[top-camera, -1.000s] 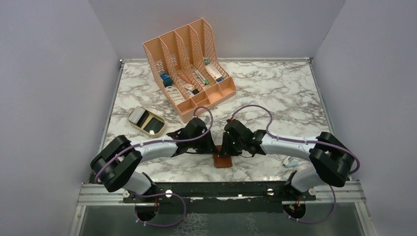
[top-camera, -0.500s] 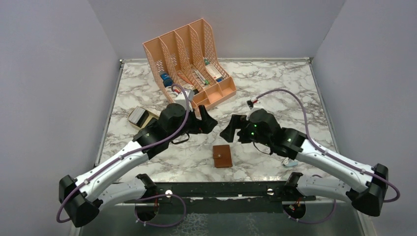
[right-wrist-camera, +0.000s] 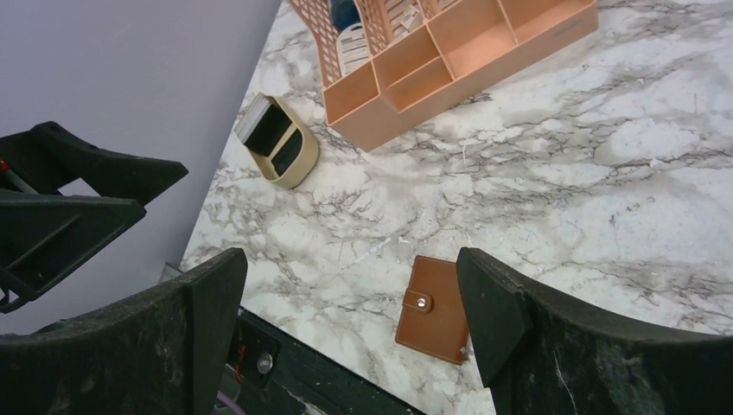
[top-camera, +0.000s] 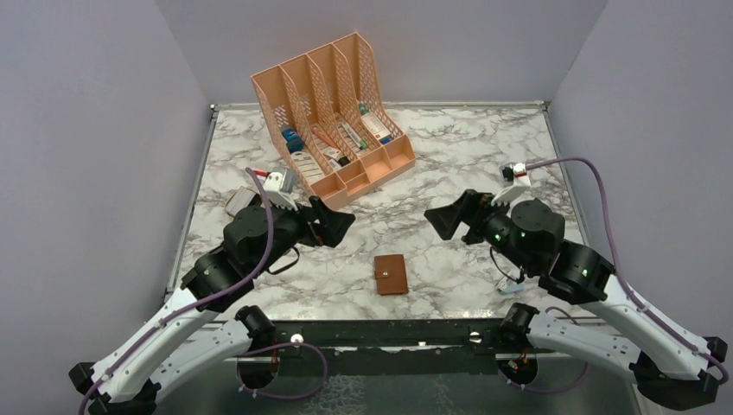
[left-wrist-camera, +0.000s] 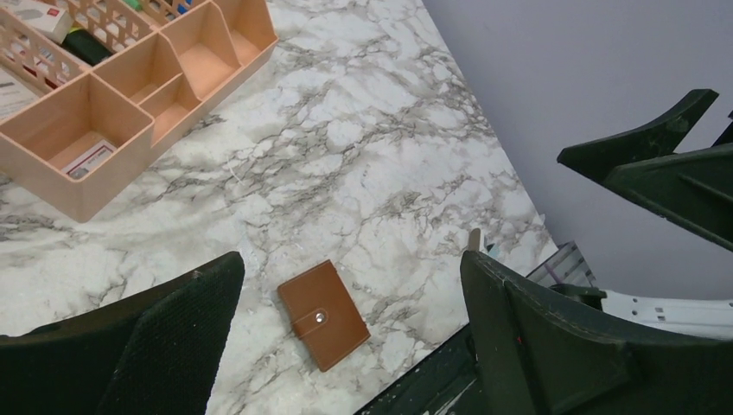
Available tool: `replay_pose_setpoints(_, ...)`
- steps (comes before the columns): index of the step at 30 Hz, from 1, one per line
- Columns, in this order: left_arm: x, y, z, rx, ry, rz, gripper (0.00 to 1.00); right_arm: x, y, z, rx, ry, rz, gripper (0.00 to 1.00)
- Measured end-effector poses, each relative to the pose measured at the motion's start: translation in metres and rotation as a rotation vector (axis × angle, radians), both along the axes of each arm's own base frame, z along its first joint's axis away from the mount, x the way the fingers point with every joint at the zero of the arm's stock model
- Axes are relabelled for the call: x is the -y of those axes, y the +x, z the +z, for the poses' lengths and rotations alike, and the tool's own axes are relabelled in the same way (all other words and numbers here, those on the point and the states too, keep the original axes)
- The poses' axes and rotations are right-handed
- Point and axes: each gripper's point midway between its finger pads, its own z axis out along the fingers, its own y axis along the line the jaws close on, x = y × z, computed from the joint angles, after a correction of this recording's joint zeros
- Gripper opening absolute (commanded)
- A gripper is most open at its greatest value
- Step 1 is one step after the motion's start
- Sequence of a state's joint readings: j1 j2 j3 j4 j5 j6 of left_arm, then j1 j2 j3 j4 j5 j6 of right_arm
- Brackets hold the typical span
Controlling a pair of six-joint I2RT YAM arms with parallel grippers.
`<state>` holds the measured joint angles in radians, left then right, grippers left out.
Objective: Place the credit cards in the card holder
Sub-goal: Reset both arms
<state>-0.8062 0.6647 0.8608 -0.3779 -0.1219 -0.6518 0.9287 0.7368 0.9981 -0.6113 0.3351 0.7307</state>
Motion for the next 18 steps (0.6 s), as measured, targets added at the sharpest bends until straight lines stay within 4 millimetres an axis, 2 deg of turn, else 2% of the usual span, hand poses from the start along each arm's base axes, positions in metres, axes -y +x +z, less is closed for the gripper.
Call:
replay_pose_setpoints(4,-0.006,-0.007,-0.022,-0.031,0.002,0.004,0.99,0.008,-0.003,-0.017,-0.013,-0.007,-0.016,0.93)
replay_pose_setpoints(9,-0.01,-0.012,-0.049,-0.087,0.012,0.013,0.99,0.008,-0.004,-0.045,-0.06,-0.045,-0.021,0.93)
replay_pose_setpoints(12,-0.01,-0.013,-0.051,-0.095,0.009,0.016,0.99,0.007,-0.004,-0.053,-0.078,-0.056,-0.023,0.93)
replay_pose_setpoints(18,-0.011,-0.012,-0.05,-0.094,0.008,0.02,0.99,0.006,-0.004,-0.054,-0.086,-0.049,-0.027,0.93)
